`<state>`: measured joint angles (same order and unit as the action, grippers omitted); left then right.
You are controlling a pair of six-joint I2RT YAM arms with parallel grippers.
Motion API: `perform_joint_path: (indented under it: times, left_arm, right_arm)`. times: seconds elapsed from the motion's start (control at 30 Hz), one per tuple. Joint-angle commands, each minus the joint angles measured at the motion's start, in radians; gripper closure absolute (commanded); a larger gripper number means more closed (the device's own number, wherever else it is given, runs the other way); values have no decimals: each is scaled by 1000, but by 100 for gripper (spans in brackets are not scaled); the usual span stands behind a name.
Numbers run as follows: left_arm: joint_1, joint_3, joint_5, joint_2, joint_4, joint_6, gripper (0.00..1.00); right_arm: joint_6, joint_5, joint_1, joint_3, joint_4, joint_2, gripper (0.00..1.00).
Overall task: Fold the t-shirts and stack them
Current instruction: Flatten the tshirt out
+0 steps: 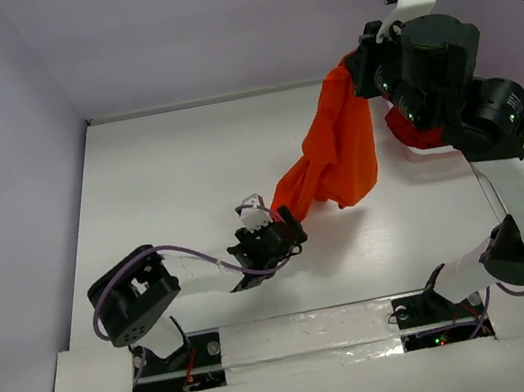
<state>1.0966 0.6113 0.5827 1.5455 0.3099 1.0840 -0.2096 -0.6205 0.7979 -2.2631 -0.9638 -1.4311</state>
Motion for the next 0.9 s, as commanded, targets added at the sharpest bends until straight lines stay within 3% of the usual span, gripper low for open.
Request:
perform_joint_path:
  times: [0.0, 0.37, 0.47, 0.5, 0.67, 0.77, 0.87]
  left_arm:
    - [14, 39, 39, 79, -140, -12, 5]
    - [46, 143, 88, 228, -287, 30, 4]
    - [46, 153, 80, 245, -295, 40, 9]
    - [46, 150, 77, 243, -292, 42, 15]
    - [46, 130, 75, 217, -273, 51, 28]
    - [46, 130, 78, 211, -276, 51, 45]
    - [46, 139, 75, 214, -285, 51, 70]
  right_arm:
    - [-1, 1, 1, -7, 89, 26, 100]
    - [-5, 15, 1, -7, 96, 24, 100]
    - [-4, 15, 1, -7, 99, 27, 100]
    - [-4, 15, 1, -7, 100, 28, 100]
    - [-1, 15, 1, -6, 102, 21, 100]
    - [-1, 18, 1, -3, 108, 21, 100]
    - [-2, 21, 1, -3, 111, 18, 100]
